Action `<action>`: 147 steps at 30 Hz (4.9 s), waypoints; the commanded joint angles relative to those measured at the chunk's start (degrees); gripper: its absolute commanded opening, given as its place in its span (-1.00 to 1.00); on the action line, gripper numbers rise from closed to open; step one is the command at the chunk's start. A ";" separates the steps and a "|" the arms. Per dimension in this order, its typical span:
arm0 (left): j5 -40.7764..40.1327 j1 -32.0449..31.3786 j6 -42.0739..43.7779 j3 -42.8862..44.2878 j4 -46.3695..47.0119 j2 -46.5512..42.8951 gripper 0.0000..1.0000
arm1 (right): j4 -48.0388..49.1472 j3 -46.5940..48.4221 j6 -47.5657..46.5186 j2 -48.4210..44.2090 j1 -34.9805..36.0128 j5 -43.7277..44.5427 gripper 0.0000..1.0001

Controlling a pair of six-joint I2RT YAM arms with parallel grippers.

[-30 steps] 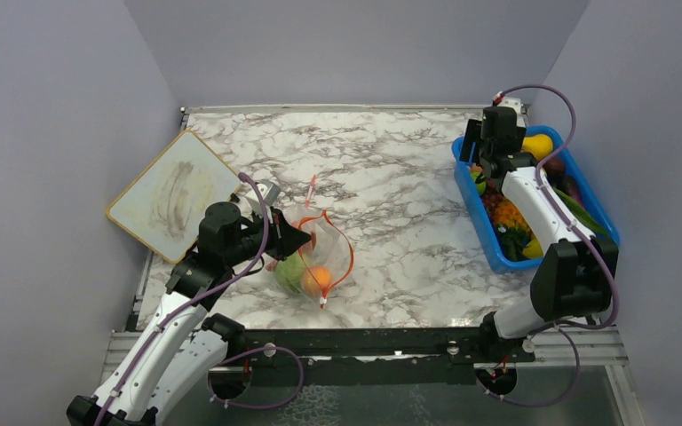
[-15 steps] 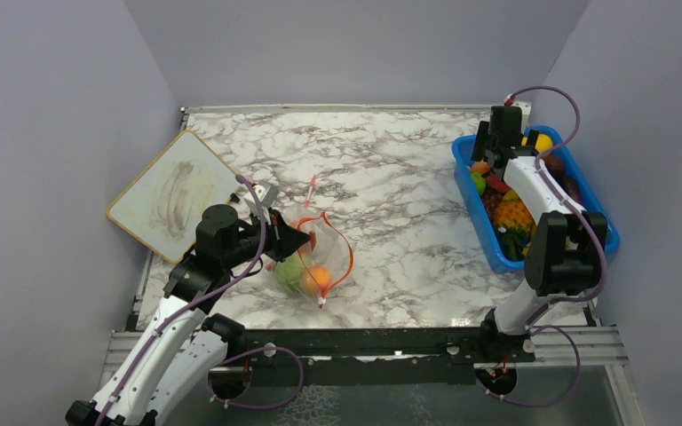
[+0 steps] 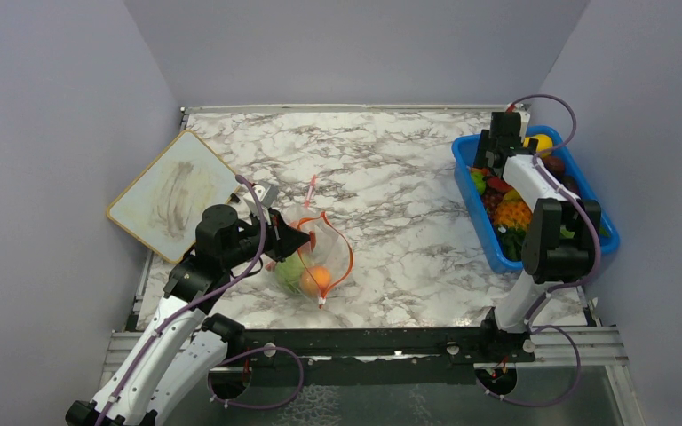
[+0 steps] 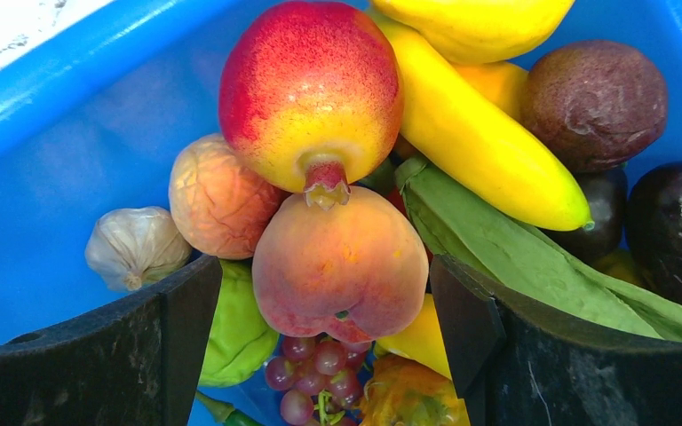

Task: Place the food in the zip-top bag and seal the zipper
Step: Pick up the fake fruit from the bin, then place the fake fruit in the zipper food storage bag.

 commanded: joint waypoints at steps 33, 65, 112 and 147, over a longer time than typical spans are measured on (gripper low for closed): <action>0.47 -0.18 1.17 -0.32 2.30 -0.93 -1.00 | -4.91 1.68 2.70 -1.67 -1.30 -3.05 -0.03; 0.06 -0.23 0.81 -0.53 2.26 -0.11 -1.00 | -5.78 -2.19 3.17 -28.03 8.87 -36.11 -0.22; 1.48 -0.26 -0.76 -0.98 2.87 -0.56 -1.00 | 26.14 -22.67 11.78 -27.84 51.61 -53.73 -0.23; 3.33 -0.25 -1.15 -1.24 4.36 -0.76 -1.00 | 25.63 -18.87 34.44 -19.30 64.97 -15.59 0.28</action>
